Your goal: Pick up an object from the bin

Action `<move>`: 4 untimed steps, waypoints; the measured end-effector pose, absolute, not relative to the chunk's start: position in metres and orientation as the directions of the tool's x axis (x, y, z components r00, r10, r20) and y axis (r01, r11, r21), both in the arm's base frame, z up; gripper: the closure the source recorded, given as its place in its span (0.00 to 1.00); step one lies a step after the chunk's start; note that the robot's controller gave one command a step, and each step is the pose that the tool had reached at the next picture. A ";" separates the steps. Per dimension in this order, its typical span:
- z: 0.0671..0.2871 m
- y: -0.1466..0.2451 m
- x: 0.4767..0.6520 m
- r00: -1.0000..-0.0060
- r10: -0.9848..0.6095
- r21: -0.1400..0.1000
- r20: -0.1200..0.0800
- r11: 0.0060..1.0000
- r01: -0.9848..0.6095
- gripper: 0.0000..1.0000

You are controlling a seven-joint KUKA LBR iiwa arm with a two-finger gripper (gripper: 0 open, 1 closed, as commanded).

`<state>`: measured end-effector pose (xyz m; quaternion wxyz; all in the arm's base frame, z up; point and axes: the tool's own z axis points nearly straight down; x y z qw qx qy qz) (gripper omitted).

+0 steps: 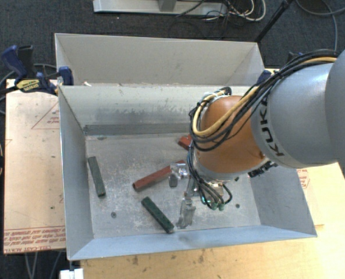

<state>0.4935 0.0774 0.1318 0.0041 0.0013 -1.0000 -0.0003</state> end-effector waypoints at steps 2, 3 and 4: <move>0.100 0.110 0.483 -0.989 0.151 0.002 -0.002 0.989 0.151 0.00; 0.099 0.111 0.480 -0.942 0.335 0.001 0.001 0.942 0.335 0.00; 0.069 0.114 0.482 -0.912 0.410 0.003 -0.002 0.912 0.410 0.00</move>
Offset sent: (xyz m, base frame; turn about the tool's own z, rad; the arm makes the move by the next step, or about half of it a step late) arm -0.0074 0.0397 -0.0618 0.0552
